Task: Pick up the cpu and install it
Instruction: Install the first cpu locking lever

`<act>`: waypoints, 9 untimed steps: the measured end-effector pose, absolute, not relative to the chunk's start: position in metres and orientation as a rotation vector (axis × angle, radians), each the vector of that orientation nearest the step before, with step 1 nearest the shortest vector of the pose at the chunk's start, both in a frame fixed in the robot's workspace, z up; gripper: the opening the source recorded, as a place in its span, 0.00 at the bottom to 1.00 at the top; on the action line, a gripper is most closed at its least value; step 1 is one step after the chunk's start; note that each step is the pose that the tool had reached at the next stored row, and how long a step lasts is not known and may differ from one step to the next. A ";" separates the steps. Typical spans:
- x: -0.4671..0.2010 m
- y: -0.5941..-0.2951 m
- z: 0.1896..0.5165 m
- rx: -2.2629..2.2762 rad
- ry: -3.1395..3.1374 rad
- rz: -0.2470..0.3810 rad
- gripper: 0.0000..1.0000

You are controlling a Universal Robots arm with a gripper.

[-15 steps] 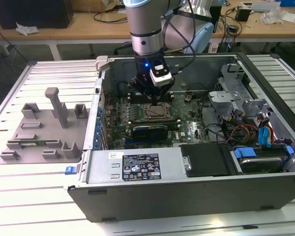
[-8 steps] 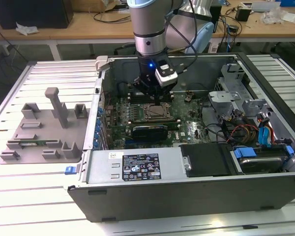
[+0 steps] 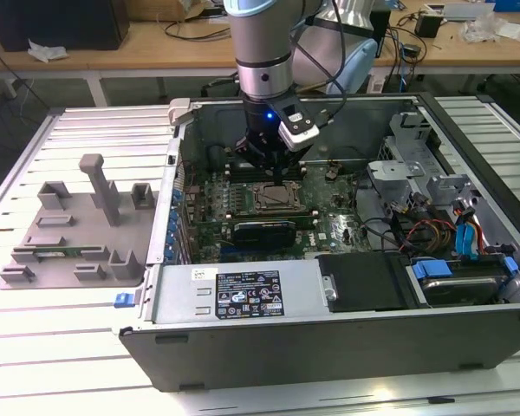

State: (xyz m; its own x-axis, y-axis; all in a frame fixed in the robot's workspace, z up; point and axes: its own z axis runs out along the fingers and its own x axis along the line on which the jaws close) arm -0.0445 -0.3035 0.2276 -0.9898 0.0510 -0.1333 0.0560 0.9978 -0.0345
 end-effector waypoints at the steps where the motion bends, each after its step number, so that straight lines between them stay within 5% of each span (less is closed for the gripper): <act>1: -0.044 -0.304 0.227 0.080 3.018 -0.058 0.11; 9: -0.043 -0.304 0.237 0.081 3.075 -0.062 0.11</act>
State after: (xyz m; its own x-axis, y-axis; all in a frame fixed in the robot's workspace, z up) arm -0.0434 -0.3035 0.2367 -0.9965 0.0510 -0.0655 0.0536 0.9978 -0.0387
